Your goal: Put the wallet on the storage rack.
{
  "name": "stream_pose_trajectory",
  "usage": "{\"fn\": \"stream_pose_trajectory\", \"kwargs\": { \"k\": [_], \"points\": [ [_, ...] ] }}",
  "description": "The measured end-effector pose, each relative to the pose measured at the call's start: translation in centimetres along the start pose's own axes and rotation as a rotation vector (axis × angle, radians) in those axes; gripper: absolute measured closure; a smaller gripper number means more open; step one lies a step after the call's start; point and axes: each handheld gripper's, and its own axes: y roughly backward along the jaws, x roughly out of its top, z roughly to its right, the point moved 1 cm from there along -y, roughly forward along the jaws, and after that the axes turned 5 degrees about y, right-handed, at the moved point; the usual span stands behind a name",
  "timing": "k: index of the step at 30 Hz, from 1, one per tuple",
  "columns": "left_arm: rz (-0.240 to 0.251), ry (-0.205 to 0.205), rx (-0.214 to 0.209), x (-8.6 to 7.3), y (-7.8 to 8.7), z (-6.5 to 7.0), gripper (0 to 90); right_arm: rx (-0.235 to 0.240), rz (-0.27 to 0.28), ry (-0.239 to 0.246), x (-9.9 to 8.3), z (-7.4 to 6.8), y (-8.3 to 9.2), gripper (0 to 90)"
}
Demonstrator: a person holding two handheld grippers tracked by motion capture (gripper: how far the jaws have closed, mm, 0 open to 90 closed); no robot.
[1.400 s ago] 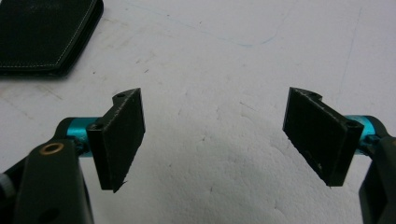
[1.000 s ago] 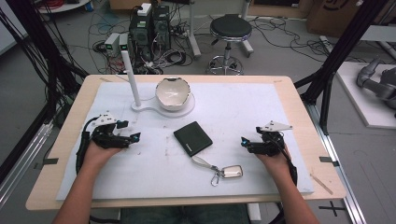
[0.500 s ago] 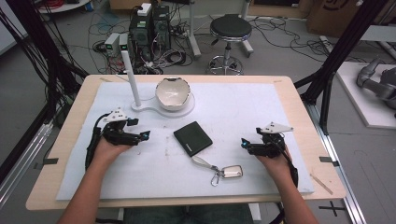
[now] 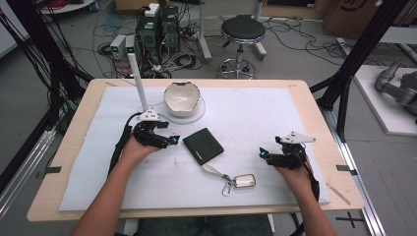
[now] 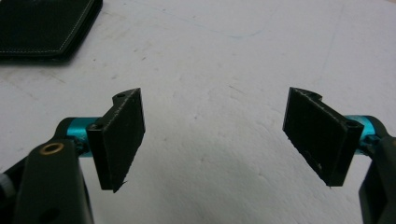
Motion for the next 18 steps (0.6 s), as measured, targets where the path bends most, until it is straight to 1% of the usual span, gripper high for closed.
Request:
{"fn": "stream_pose_trajectory", "kwargs": {
  "k": [1,3,6,7,10,14,15,18],
  "points": [
    [-0.003,-0.003,-0.006,0.4,-0.6,0.2,19.6,-0.005,0.002,-0.009,-0.1,0.1,0.2,21.1],
    [-0.004,-0.006,-0.012,0.6,-0.9,0.3,19.6,-0.007,0.008,-0.018,-0.4,0.3,0.6,21.1],
    [-0.015,-0.018,-0.031,1.1,-1.9,0.7,19.6,-0.017,0.010,-0.018,-0.7,0.4,0.9,21.1],
    [-0.009,-0.021,-0.034,1.2,-2.3,0.8,19.7,-0.022,0.008,-0.020,-0.9,0.4,1.2,21.1],
    [-0.040,-0.036,-0.048,1.5,-3.4,1.1,19.6,-0.027,0.006,-0.019,-1.1,0.5,1.4,21.1],
    [-0.063,-0.047,-0.068,1.9,-4.8,1.5,19.6,-0.040,0.004,-0.016,-1.5,0.6,1.9,21.1],
    [-0.064,-0.047,-0.069,1.9,-5.1,1.5,19.6,-0.044,0.001,-0.023,-1.7,0.7,2.2,21.1],
    [-0.100,-0.058,-0.077,2.0,-6.1,1.6,19.6,-0.047,-0.001,-0.023,-1.8,0.7,2.4,21.1]
  ]
}}
